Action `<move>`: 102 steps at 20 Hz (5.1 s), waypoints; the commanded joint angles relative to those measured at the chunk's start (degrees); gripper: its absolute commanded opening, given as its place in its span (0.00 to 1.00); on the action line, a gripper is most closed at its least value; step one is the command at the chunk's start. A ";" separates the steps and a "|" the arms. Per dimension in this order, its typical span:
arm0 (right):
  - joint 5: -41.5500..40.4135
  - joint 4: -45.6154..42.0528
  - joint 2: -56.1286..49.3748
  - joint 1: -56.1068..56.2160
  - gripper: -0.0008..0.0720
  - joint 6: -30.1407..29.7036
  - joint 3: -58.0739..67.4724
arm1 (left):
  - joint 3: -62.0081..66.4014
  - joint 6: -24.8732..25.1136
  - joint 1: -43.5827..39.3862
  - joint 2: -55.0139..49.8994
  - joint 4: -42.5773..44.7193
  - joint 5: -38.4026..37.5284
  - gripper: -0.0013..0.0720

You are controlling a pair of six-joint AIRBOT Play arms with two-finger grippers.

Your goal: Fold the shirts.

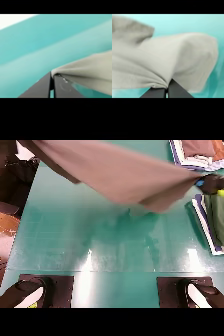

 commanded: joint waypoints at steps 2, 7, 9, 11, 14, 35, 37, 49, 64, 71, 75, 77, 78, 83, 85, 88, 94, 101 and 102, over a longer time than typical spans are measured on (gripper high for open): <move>7.58 -0.81 2.05 -6.10 0.03 -1.55 11.87 | 1.18 0.50 0.07 4.66 0.74 1.62 0.06; 13.22 -3.74 1.66 -6.23 0.03 -1.66 23.45 | 10.64 0.46 0.07 5.62 -0.20 -2.43 0.06; 17.16 -3.63 -0.11 -6.21 0.03 0.00 27.78 | 13.92 0.44 0.07 5.60 -1.88 -4.76 0.06; 22.40 -3.78 -3.61 -5.07 0.03 3.08 31.15 | 14.40 0.46 0.07 5.40 -2.45 -6.03 0.06; 27.56 -5.33 -10.62 0.09 0.03 7.37 31.89 | 12.81 0.46 0.07 1.62 1.99 -9.31 0.06; 11.23 -16.92 -50.93 14.21 0.55 11.98 31.95 | -4.96 -7.32 0.81 -38.23 6.54 0.68 0.85; 13.42 -8.83 -50.42 10.62 0.58 9.11 31.95 | -4.98 -9.05 3.02 -36.06 6.49 -2.71 0.85; 21.77 -2.03 -30.51 -4.59 0.57 2.14 10.01 | -53.16 -9.01 12.96 -4.87 -19.15 -3.87 0.85; 15.32 -1.53 -17.94 -8.76 0.57 2.05 -2.45 | -74.79 -3.63 9.73 1.62 -38.07 4.44 0.85; 20.70 -2.38 -17.88 -12.98 0.57 1.01 -5.03 | -70.03 -6.05 4.52 1.79 -33.73 6.54 0.06; 19.47 -8.35 -16.24 -19.63 0.58 0.07 -16.83 | -59.69 -7.28 4.52 1.79 -24.22 2.27 0.06; 17.46 -7.26 -16.76 -22.25 0.59 -2.03 -22.69 | -56.57 -7.28 4.52 1.79 -24.13 2.54 0.06; 16.02 -6.47 -17.68 -22.73 0.59 -3.41 -25.07 | -55.76 -7.26 4.52 1.79 -24.11 3.04 0.06; 9.84 -1.62 -23.85 -19.21 0.58 -6.56 -30.27 | -55.39 -7.52 4.52 1.79 -24.09 3.37 0.06; 8.76 -1.60 -25.70 -16.41 0.57 -6.56 -29.68 | -55.39 -7.52 4.52 1.79 -24.09 3.37 0.06; 8.04 -1.75 -26.43 -13.35 0.33 -6.73 -28.30 | -55.39 -7.52 4.52 1.79 -24.09 3.17 0.06; 7.80 -1.57 -20.31 -11.61 0.03 -8.37 -25.99 | -51.32 -9.11 4.52 2.36 -23.58 2.21 0.06; 5.05 -1.55 -2.32 -11.63 0.03 -3.80 0.85 | -15.47 -8.90 4.52 5.66 -21.22 0.09 0.06; 3.72 -1.62 -0.52 -11.65 0.03 -3.78 5.68 | -9.35 -8.52 4.52 5.66 -21.16 -0.09 0.06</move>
